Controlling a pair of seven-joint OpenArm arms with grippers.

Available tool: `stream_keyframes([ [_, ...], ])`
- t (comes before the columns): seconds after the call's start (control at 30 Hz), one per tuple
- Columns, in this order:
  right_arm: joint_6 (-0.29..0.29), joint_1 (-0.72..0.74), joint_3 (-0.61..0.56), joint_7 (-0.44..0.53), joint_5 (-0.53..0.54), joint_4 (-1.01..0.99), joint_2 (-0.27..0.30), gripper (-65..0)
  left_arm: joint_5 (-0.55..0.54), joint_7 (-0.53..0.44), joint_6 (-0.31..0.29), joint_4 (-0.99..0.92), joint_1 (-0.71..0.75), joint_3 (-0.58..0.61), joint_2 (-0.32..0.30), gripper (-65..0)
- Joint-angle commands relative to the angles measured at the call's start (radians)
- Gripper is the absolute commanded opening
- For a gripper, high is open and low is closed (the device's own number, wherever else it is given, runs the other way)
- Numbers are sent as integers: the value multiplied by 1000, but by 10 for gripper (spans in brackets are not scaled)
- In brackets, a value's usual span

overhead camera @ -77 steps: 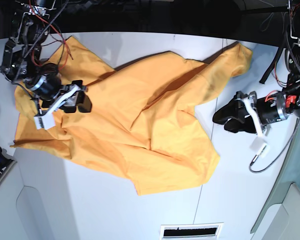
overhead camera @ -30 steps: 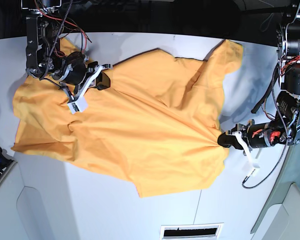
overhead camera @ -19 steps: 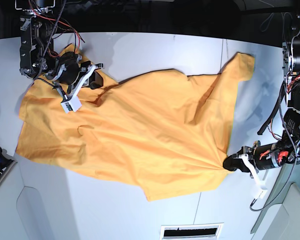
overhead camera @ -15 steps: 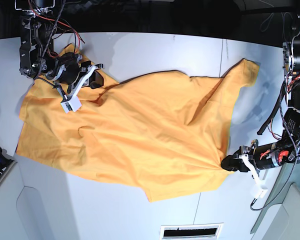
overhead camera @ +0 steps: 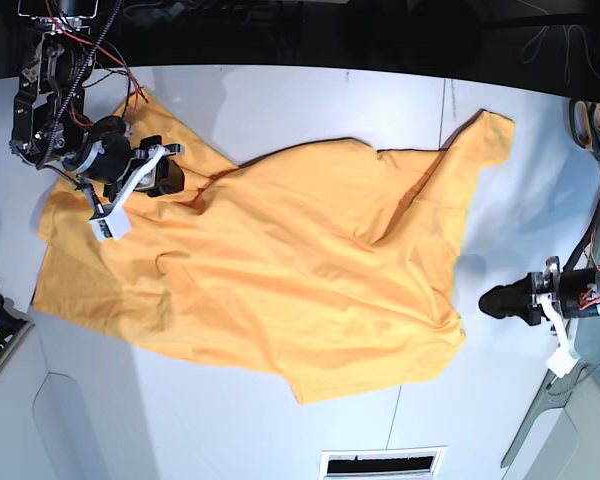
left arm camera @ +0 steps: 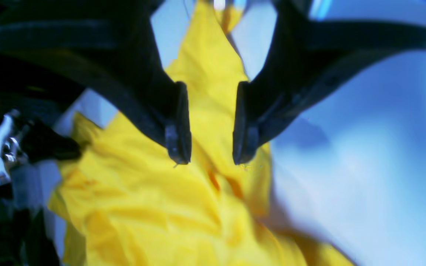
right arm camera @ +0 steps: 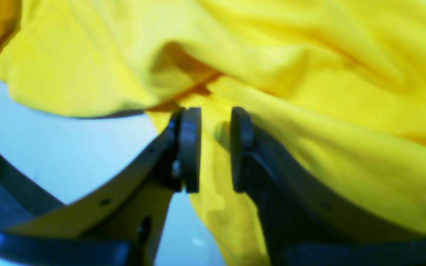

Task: Layout the t-shirt on the table in an organized manner, then fold the t-shirt properly
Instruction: 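Pull the shirt taut between both grippers, stretching it flat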

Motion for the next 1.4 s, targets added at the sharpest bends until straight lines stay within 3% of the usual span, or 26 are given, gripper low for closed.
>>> stream_keyframes([
  [0.0,-10,5,23,12,16,17,7,-509,-35,-3,-9,13,-3,-5,-22,-423],
  [0.1,-34,-6,100,8,47,17,7,-509,-51,-2,-9,13,66,-5,-22,-422],
  [0.27,-29,-44,253,-23,128,17,8,-509,-85,12,-9,49,189,-5,-23,-421],
  [0.43,3,-117,372,-33,184,17,7,-508,-77,10,-9,205,316,-5,-23,-331],
  [0.53,12,-157,428,-33,200,17,7,-502,14,-68,-9,285,373,-5,-22,-331],
  [0.6,12,-182,448,-32,210,17,7,-435,118,-165,-9,292,394,-5,-19,-329],
  [0.73,12,-217,447,20,209,16,7,-291,249,-293,-9,280,401,-5,-17,-329],
  [0.9,11,-214,411,52,205,8,7,-289,317,-325,-9,279,399,-5,-6,-329],
  [1.07,1,-214,300,103,163,-38,6,-290,406,-326,-9,279,400,-5,43,-331],
  [1.13,-5,-214,251,123,164,-64,4,-290,426,-327,-9,279,399,-5,61,-367],
  [1.17,-5,-214,230,127,164,-71,2,-293,438,-329,-9,279,399,-5,67,-415],
  [1.23,-5,-214,195,129,164,-72,-5,-351,449,-340,-9,279,401,-5,69,-542],
  [1.3,-4,-209,180,130,163,-72,-13,-471,447,-346,-9,279,401,-5,65,-650],
  [1.37,-4,-198,180,129,161,-72,-18,-628,445,-345,-9,280,399,-5,60,-650],
])
